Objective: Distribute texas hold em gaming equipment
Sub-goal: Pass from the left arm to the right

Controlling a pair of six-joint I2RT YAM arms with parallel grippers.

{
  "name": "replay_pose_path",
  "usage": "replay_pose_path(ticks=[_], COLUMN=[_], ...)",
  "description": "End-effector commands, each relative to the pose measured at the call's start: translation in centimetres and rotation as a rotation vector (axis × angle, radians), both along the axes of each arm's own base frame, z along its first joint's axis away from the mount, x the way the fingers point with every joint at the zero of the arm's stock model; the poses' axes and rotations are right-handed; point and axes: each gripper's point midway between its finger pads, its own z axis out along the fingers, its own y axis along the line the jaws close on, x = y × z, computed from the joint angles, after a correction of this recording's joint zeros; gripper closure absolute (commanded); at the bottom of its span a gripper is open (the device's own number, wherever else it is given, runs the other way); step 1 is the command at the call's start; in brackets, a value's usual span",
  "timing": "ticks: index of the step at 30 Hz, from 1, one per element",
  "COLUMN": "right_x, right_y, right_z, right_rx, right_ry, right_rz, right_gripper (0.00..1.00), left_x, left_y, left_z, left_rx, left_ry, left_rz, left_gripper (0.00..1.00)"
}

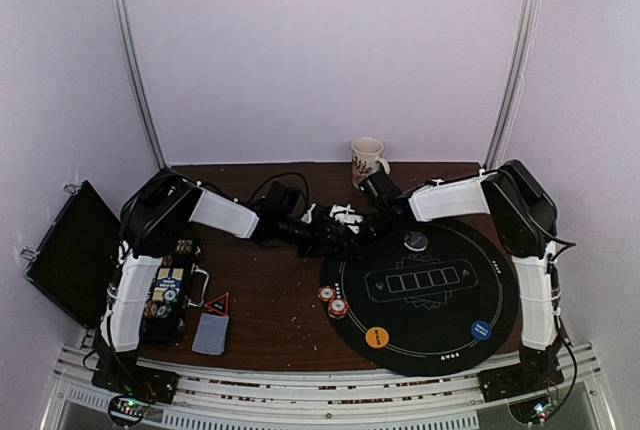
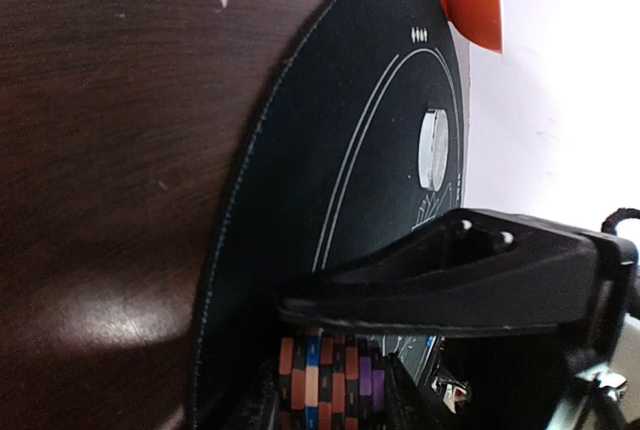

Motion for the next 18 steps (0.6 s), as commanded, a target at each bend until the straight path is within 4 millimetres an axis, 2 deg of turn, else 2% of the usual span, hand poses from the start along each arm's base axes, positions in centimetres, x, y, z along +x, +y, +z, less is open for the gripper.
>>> replay_pose_path(ticks=[1, 4, 10, 18], right_x=[0.3, 0.2, 0.1, -0.9], right_y=[-0.1, -0.2, -0.1, -0.1], right_z=[-1.1, -1.8, -1.9, -0.7], right_rx=[-0.03, -0.039, -0.031, -0.072], right_ry=[-0.001, 0.012, 0.023, 0.028], right_rz=[-0.012, -0.013, -0.016, -0.023], right_gripper=[0.4, 0.45, 0.74, 0.92], left_x=[-1.1, -1.1, -1.3, -1.2], left_y=[1.4, 1.5, 1.6, 1.8], left_z=[-4.9, -5.1, -5.5, -5.5], left_rx=[0.105, 0.109, 0.115, 0.114], left_ry=[0.073, 0.079, 0.09, 0.09], left_rz=[0.023, 0.026, 0.023, 0.022], left_gripper=[0.95, 0.95, 0.93, 0.9])
